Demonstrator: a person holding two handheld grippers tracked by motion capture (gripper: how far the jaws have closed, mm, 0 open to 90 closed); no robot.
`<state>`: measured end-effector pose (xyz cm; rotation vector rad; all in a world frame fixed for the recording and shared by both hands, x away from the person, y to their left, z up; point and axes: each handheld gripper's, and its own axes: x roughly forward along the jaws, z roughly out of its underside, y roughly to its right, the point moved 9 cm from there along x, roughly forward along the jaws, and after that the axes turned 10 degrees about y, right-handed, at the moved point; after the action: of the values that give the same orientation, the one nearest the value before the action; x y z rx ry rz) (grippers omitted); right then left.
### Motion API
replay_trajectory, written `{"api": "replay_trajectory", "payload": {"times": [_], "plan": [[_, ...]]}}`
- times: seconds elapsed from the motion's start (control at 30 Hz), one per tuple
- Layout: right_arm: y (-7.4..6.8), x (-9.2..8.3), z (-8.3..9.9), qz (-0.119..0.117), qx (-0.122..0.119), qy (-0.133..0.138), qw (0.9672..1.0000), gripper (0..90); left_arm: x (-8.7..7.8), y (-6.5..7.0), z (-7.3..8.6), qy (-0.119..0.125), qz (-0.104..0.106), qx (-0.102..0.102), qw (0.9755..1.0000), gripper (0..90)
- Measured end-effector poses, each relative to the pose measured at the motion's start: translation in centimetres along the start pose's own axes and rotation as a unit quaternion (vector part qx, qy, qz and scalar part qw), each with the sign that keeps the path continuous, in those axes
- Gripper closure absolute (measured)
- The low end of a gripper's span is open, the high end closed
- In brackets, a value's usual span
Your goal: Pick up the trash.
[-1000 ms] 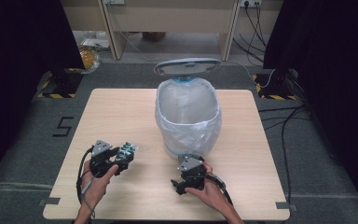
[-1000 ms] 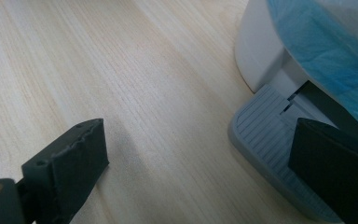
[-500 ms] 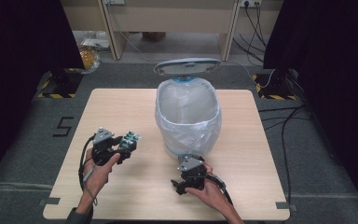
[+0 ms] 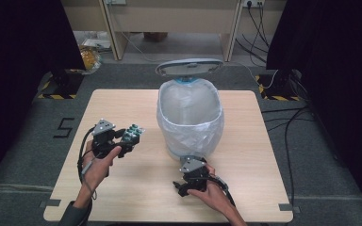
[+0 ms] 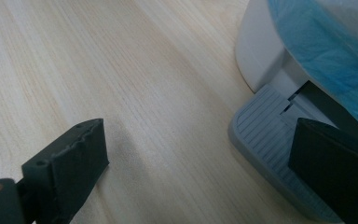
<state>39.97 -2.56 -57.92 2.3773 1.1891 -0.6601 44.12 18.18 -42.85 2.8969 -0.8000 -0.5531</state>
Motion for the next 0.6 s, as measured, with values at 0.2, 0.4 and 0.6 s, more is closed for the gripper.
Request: {"api": "replay_trajectory", "payload": {"times": [0.2,0.4,0.6], "plan": [[0.0,0.0,0.0,0.000,0.000,0.000,1.0000,4.5,0.1,0.6,-1.6,0.007,0.013,0.001,0.9999,33.9],[0.0,0.0,0.0,0.000,-0.002,0.000,1.0000,4.5,0.2,0.7,-2.9,0.012,0.017,0.006,0.9998,33.9],[0.0,0.0,0.0,0.000,-0.001,0.000,1.0000,4.4,0.0,1.3,-4.1,0.018,0.023,0.014,0.9995,33.9]]}}
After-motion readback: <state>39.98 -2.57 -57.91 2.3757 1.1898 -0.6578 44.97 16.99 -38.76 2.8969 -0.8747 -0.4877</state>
